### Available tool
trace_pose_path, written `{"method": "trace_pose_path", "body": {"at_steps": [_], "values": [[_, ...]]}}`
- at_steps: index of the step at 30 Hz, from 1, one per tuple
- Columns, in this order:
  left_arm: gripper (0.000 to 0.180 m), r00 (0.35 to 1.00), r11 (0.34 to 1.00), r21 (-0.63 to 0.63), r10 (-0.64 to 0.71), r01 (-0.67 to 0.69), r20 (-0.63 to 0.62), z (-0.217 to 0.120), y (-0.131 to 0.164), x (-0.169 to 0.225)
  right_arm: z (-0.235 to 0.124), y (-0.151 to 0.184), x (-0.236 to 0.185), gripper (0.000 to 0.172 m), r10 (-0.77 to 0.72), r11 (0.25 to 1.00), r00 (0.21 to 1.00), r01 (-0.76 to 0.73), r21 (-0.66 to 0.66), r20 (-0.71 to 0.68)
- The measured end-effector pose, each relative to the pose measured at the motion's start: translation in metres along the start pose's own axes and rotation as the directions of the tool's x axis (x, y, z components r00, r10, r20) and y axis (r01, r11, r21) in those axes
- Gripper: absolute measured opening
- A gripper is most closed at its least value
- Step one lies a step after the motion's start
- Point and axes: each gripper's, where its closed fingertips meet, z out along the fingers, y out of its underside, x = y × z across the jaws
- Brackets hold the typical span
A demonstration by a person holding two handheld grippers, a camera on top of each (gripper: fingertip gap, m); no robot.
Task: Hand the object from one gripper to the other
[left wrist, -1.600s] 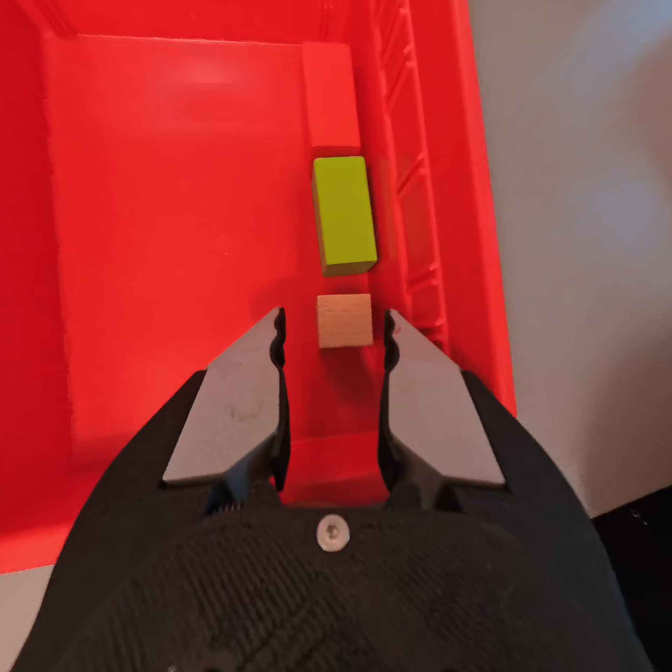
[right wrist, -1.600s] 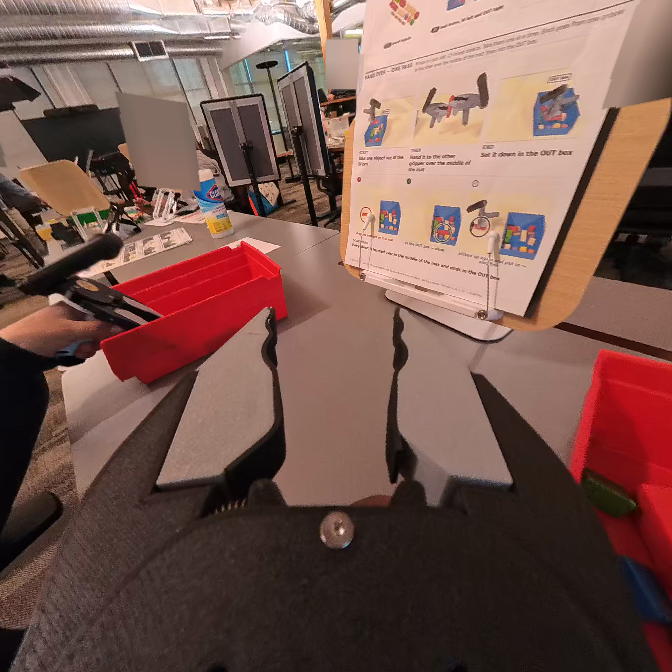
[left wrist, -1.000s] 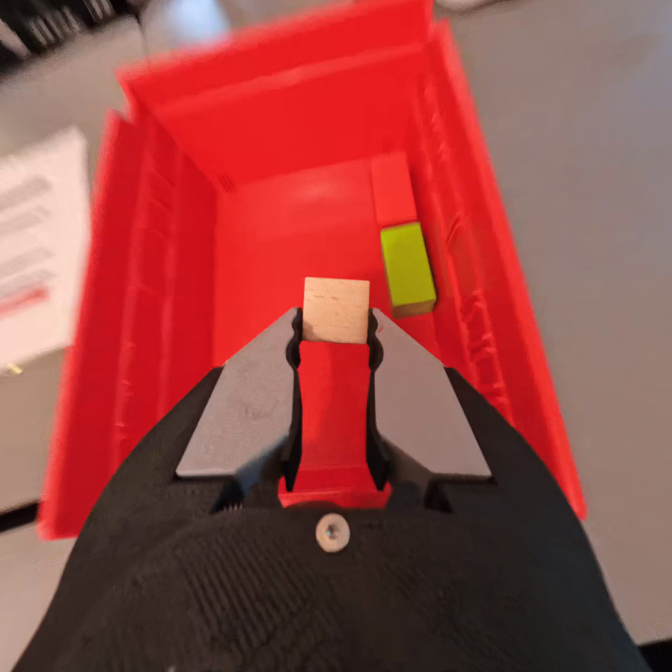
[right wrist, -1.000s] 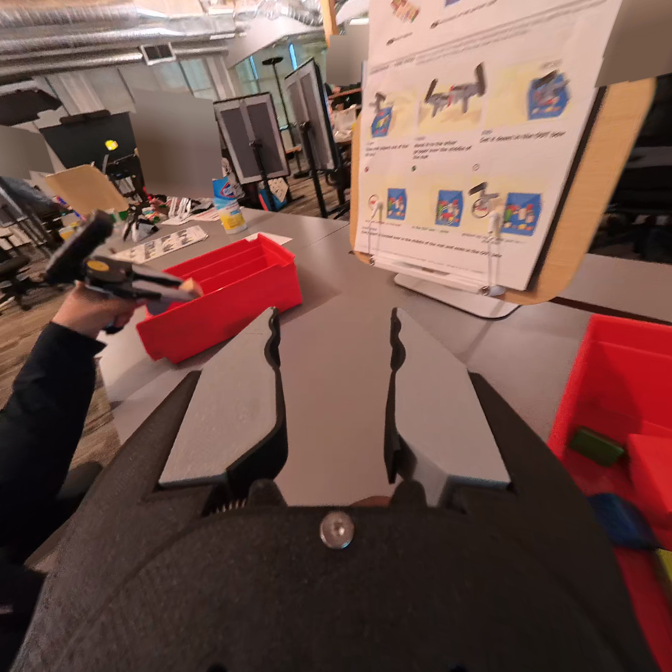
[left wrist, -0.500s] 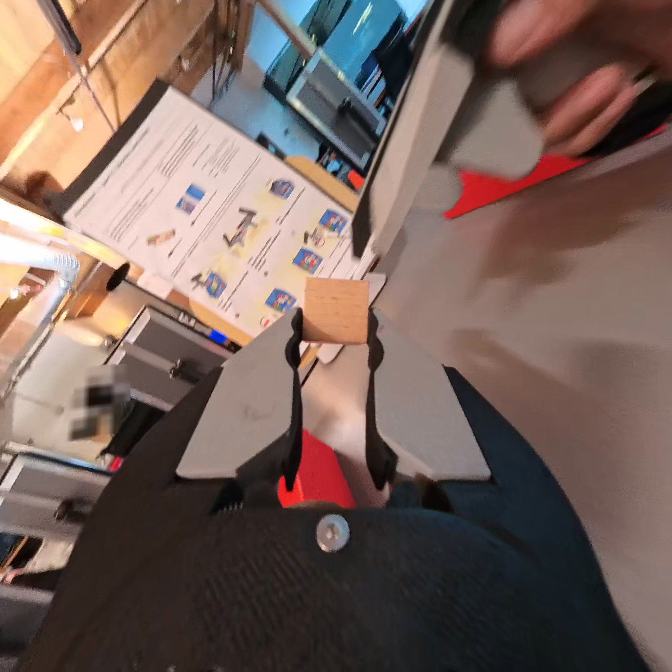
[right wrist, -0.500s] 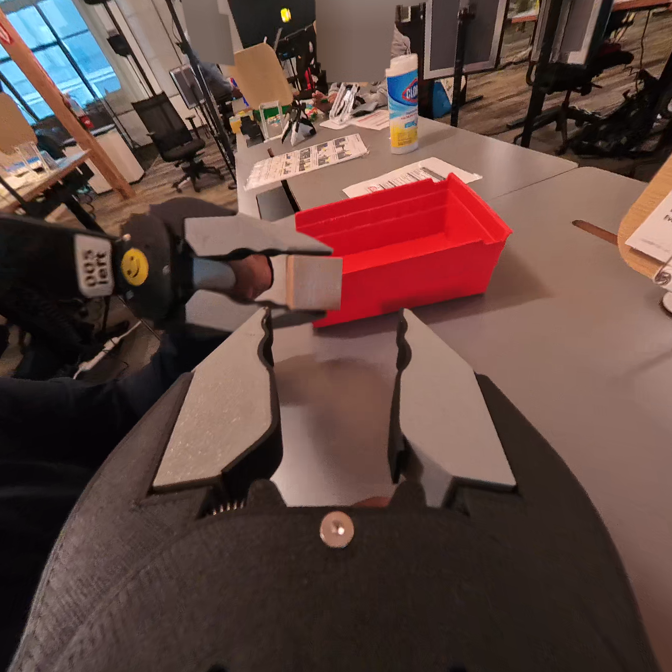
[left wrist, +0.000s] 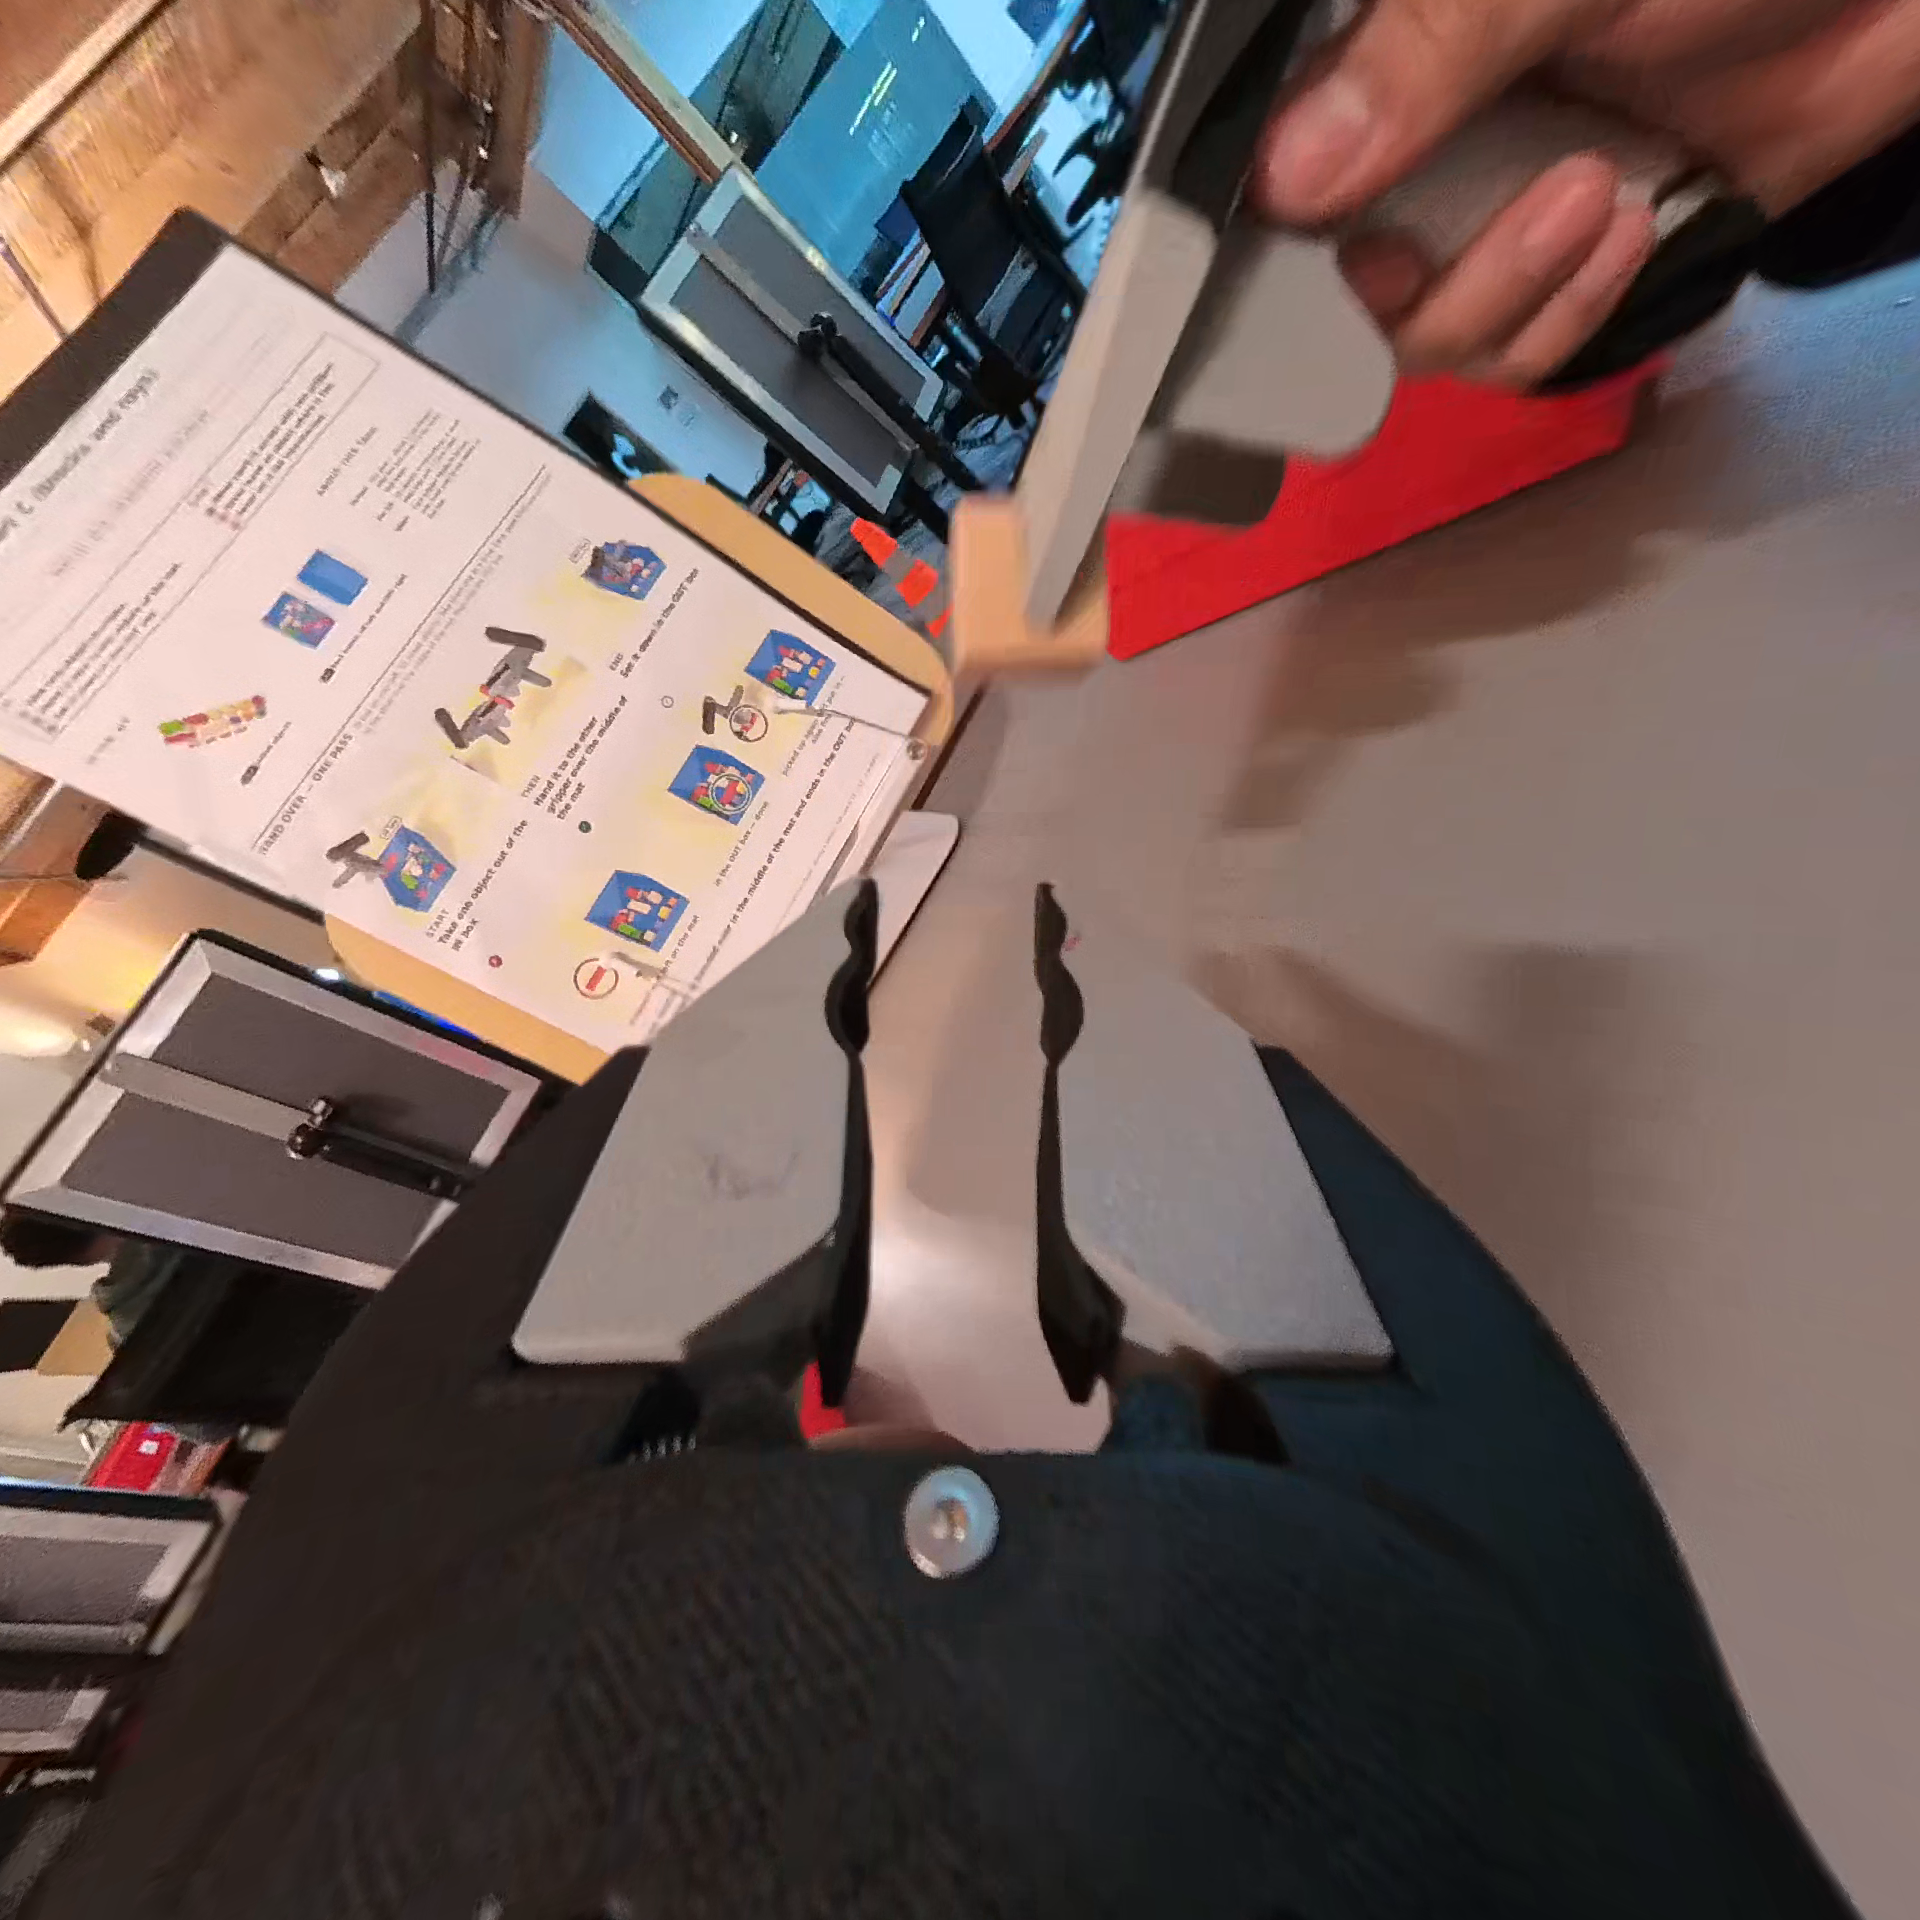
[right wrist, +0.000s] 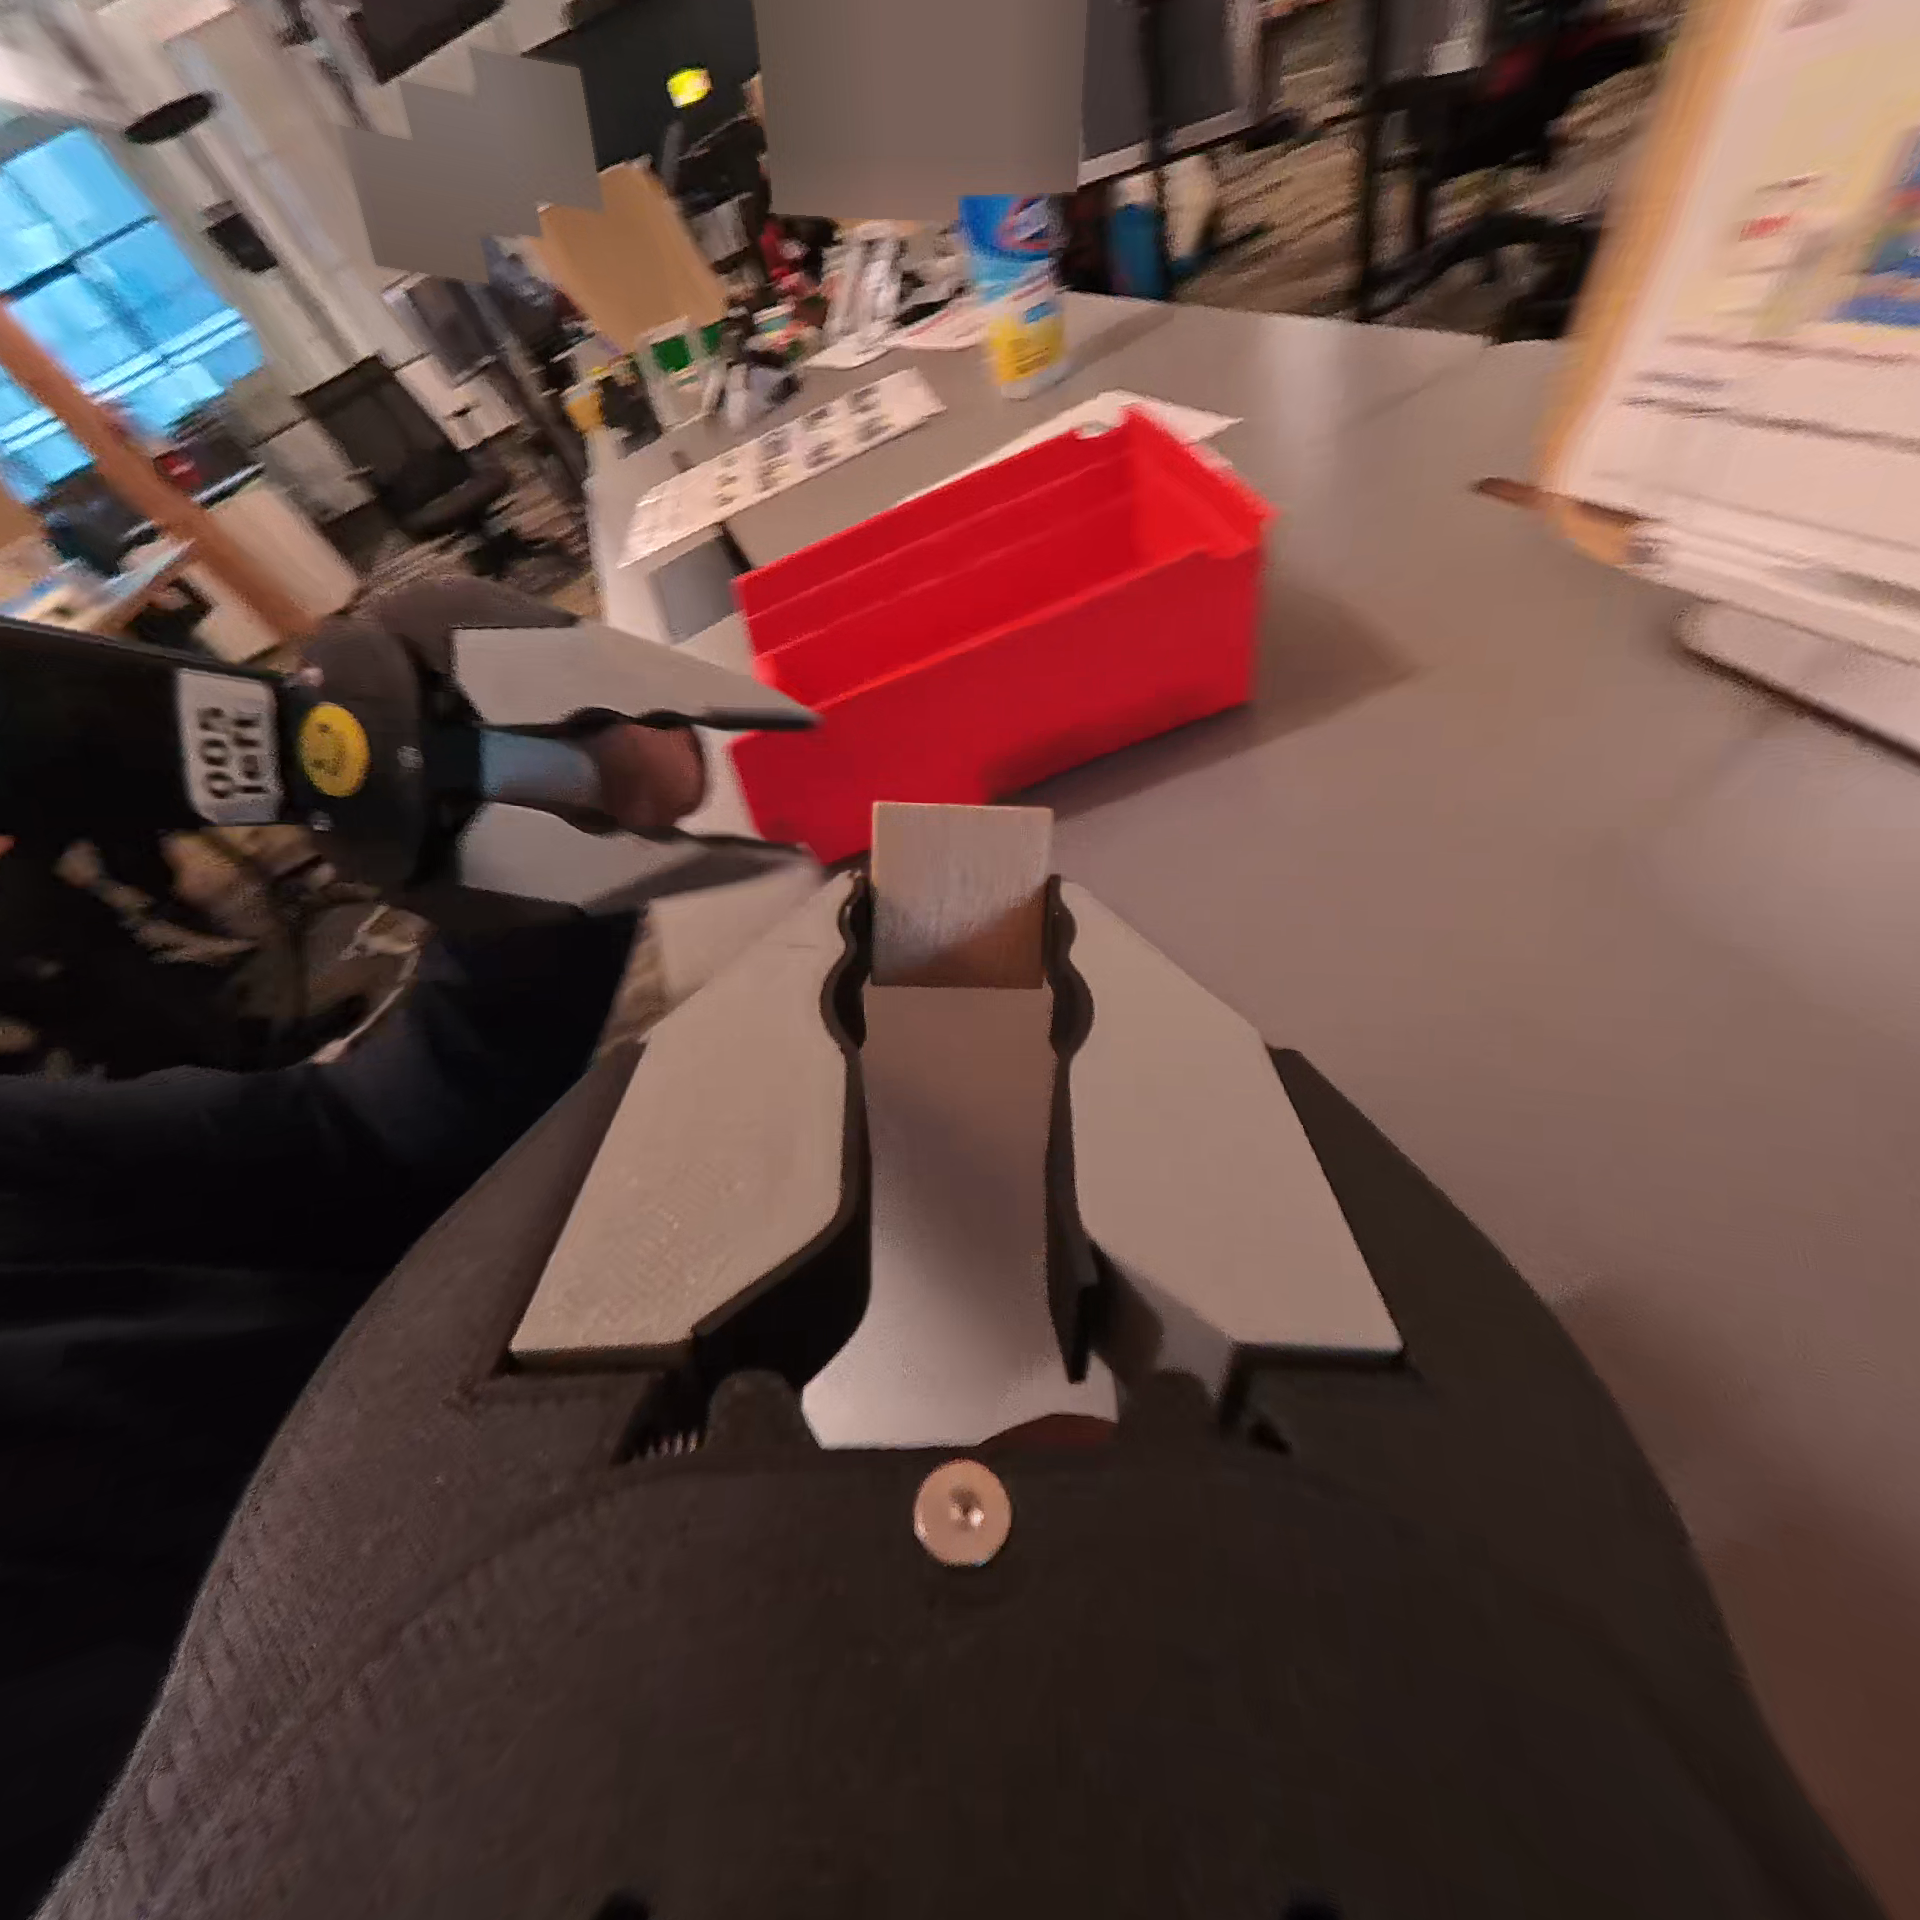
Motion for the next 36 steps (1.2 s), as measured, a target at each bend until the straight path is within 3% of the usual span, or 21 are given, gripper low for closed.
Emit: {"method": "trace_pose_path", "body": {"at_steps": [3, 7, 9, 11, 13, 17, 20, 23, 26, 32, 36], "values": [[0.014, 0.998, 0.999, -0.035, -0.024, 0.026, 0.050, -0.005, 0.013, -0.017, -0.073, -0.004, 0.066, 0.030, 0.022, 1.000, 0.973, -0.018, 0.023, -0.229], [0.006, 0.987, 0.992, -0.097, -0.068, 0.083, 0.145, -0.014, 0.033, -0.044, -0.191, 0.024, 0.173, 0.030, 0.020, 0.990, 0.785, -0.104, -0.100, -0.620], [0.003, 0.977, 0.985, -0.109, -0.110, 0.131, 0.180, -0.018, 0.038, -0.055, -0.230, 0.052, 0.204, 0.030, 0.035, 0.963, 0.721, -0.209, -0.169, -0.692], [0.002, 0.962, 0.970, -0.128, -0.177, 0.206, 0.206, -0.021, 0.045, -0.064, -0.247, 0.083, 0.219, 0.030, 0.033, 0.919, 0.707, -0.299, -0.256, -0.707], [0.004, 0.926, 0.927, -0.173, -0.287, 0.333, 0.245, -0.026, 0.064, -0.076, -0.249, 0.111, 0.228, 0.031, 0.008, 0.870, 0.707, -0.354, -0.344, -0.707], [0.012, 0.767, 0.767, -0.143, -0.570, 0.625, 0.294, -0.051, 0.103, -0.100, -0.223, 0.135, 0.229, 0.031, -0.028, 0.818, 0.767, -0.351, -0.456, -0.641], [0.019, 0.677, 0.681, -0.163, -0.611, 0.714, 0.409, -0.079, 0.138, -0.116, -0.206, 0.141, 0.229, 0.031, -0.056, 0.791, 0.792, -0.337, -0.511, -0.608], [0.025, 0.612, 0.626, -0.117, -0.676, 0.771, 0.410, -0.092, 0.139, -0.119, -0.206, 0.156, 0.243, 0.031, -0.142, 0.722, 0.767, -0.352, -0.595, -0.626], [0.025, 0.588, 0.616, -0.080, -0.696, 0.784, 0.412, -0.099, 0.134, -0.122, -0.197, 0.156, 0.249, 0.031, -0.153, 0.709, 0.777, -0.344, -0.615, -0.611], [0.038, 0.584, 0.580, -0.163, -0.680, 0.798, 0.443, -0.101, 0.152, -0.114, -0.193, 0.162, 0.244, 0.043, -0.179, 0.665, 0.784, -0.349, -0.660, -0.595], [0.041, 0.554, 0.541, -0.178, -0.688, 0.822, 0.468, -0.108, 0.170, -0.115, -0.202, 0.145, 0.236, 0.048, -0.197, 0.726, 0.746, -0.325, -0.607, -0.636]]}}
